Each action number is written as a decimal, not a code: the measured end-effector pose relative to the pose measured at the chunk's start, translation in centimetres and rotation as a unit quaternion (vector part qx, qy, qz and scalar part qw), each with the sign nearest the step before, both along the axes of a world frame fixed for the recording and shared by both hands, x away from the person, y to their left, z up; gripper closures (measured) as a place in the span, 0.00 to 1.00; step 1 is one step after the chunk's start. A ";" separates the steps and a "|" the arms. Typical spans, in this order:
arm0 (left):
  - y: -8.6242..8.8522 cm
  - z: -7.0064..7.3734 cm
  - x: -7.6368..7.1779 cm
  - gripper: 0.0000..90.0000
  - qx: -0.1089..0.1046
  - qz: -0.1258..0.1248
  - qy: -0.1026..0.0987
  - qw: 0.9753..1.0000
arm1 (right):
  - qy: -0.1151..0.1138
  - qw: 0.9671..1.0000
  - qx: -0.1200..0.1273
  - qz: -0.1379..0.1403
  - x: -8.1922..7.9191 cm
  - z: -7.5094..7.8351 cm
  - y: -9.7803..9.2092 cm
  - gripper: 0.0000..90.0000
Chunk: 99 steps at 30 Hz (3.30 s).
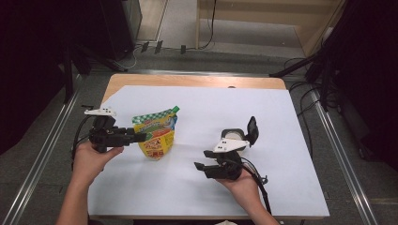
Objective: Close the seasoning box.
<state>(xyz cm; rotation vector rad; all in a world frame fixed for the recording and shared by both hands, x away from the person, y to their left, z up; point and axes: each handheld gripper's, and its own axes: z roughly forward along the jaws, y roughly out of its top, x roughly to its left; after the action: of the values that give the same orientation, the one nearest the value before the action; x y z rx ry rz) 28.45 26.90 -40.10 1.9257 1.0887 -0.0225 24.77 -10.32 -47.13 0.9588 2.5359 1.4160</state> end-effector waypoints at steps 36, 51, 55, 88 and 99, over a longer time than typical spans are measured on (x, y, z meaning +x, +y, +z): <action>4.3 -0.6 -0.2 0.50 -0.002 0.058 0.003 0.998 | 0.038 0.999 0.020 -0.030 2.0 4.3 -5.6 0.93; 2.7 -2.0 0.7 0.48 0.014 0.050 0.014 0.999 | 0.041 0.997 0.019 -0.055 3.1 6.7 -9.4 1.00; 2.6 -2.0 0.8 0.47 0.016 0.049 0.015 0.999 | 0.046 0.996 0.024 -0.066 3.5 7.3 -10.5 1.00; 2.7 -2.0 0.8 0.45 0.014 0.051 0.014 0.998 | 0.055 0.988 0.025 -0.139 4.8 6.3 -14.9 1.00; 2.6 -2.0 0.8 0.45 0.016 0.050 0.015 0.999 | 0.060 0.989 0.018 -0.131 5.1 5.2 -13.5 1.00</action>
<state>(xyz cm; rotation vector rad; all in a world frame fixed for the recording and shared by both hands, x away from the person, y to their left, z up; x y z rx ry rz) 29.24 29.53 -42.13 1.9017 1.2109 0.0218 29.91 -23.82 -41.89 1.3644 2.3577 1.3683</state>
